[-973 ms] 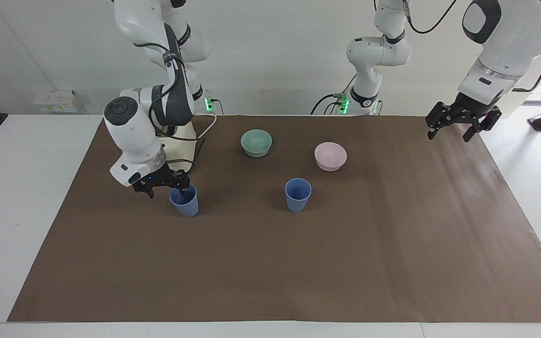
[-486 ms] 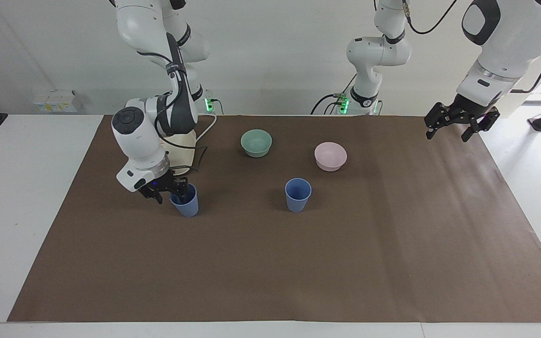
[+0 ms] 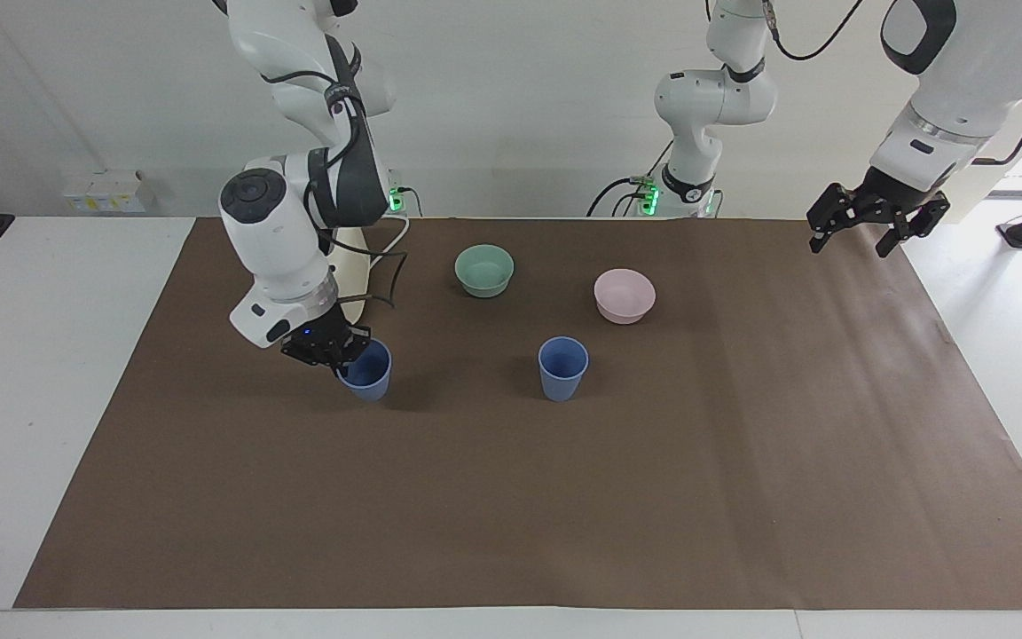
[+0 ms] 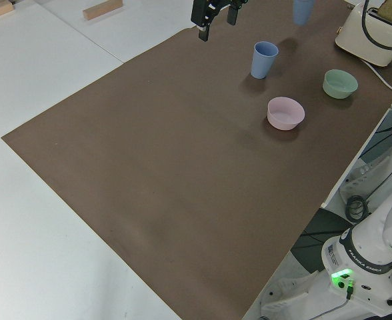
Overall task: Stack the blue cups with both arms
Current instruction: 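Lift and carry the blue cup over the first blue cup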
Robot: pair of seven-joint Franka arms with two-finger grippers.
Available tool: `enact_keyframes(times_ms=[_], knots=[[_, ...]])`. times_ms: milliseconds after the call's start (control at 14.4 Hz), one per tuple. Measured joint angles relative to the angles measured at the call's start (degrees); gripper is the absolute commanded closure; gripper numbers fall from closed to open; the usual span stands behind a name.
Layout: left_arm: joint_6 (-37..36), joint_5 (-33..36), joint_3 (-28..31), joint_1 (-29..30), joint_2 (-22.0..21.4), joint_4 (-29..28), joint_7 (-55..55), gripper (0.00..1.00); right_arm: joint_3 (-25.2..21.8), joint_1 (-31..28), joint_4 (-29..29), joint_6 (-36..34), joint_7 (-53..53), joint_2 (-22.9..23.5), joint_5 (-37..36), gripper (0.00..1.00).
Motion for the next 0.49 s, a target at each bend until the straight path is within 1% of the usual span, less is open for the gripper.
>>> enact_keyframes(times_ms=[208,347,486], knots=[[-0.05,0.0,-0.04,0.0,0.0,0.0,0.0,0.0,0.24,5.16,3.82,-0.39,7.06,0.47,0.28,1.0],[-0.09,0.0,-0.04,0.0,-0.03,0.01,0.0,0.0,0.33,9.83,7.52,-0.55,12.75,1.93,0.28,1.0],[-0.14,0.0,-0.04,0.0,-0.03,0.01,0.0,0.0,0.34,13.41,11.68,-2.36,15.44,3.79,0.25,1.0]])
